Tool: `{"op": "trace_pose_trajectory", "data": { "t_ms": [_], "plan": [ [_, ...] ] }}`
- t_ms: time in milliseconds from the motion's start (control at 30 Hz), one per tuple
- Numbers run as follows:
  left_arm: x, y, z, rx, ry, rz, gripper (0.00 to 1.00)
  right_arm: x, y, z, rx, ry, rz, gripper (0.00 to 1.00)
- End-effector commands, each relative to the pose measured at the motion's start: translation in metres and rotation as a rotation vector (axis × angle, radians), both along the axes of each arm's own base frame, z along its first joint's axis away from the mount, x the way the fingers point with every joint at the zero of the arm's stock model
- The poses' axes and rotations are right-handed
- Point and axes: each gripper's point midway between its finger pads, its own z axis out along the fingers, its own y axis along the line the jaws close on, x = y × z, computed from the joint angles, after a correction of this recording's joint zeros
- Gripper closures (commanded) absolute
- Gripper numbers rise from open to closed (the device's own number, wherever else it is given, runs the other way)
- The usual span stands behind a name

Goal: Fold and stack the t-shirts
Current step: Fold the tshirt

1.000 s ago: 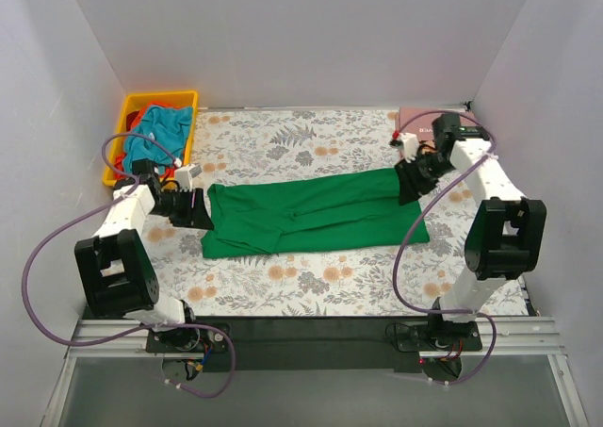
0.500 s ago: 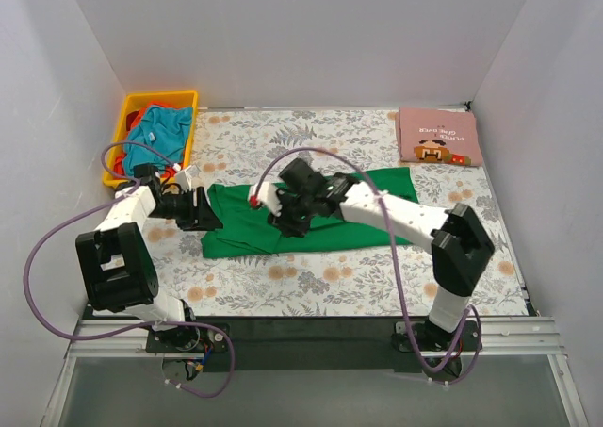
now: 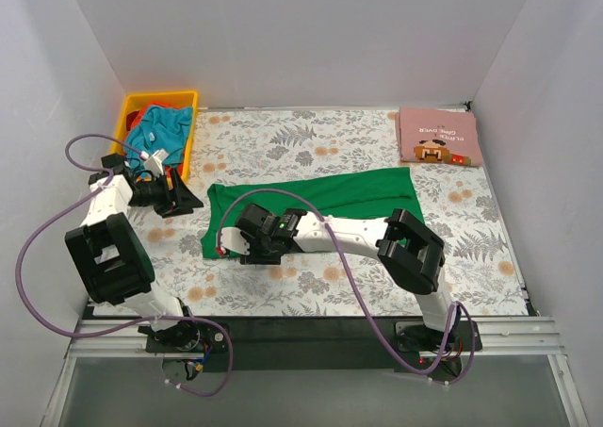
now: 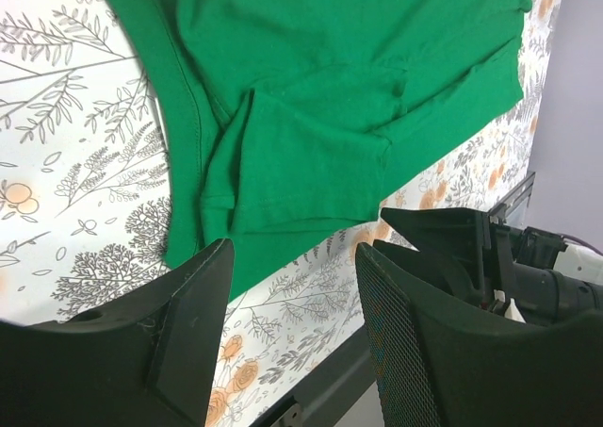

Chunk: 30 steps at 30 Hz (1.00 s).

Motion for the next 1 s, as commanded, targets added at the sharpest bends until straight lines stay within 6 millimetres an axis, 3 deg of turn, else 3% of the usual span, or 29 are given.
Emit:
{"op": "trace_pose_trajectory", "data": {
  "t_ms": [0,167,367,500,733,967],
  "plan": [
    [0.007,0.003,0.013,-0.031,-0.023,0.003,0.46,0.021,0.017,0.015,0.04,-0.103,-0.005,0.51],
    [0.005,0.005,0.01,-0.039,-0.014,0.006,0.46,0.026,0.017,0.004,0.014,-0.126,-0.004,0.58],
    [0.005,0.006,0.009,-0.034,-0.018,0.004,0.46,0.031,0.017,0.006,0.008,-0.147,-0.008,0.8],
    [0.006,0.006,0.01,-0.033,-0.028,-0.001,0.46,0.034,0.019,0.018,0.032,-0.163,-0.013,0.98],
    [0.007,0.007,0.011,-0.039,-0.028,-0.002,0.46,0.051,0.021,0.047,0.085,-0.197,-0.038,0.99],
    [0.009,0.007,0.012,-0.034,-0.038,-0.003,0.46,0.091,0.01,0.043,0.076,-0.209,-0.106,0.99]
  ]
}}
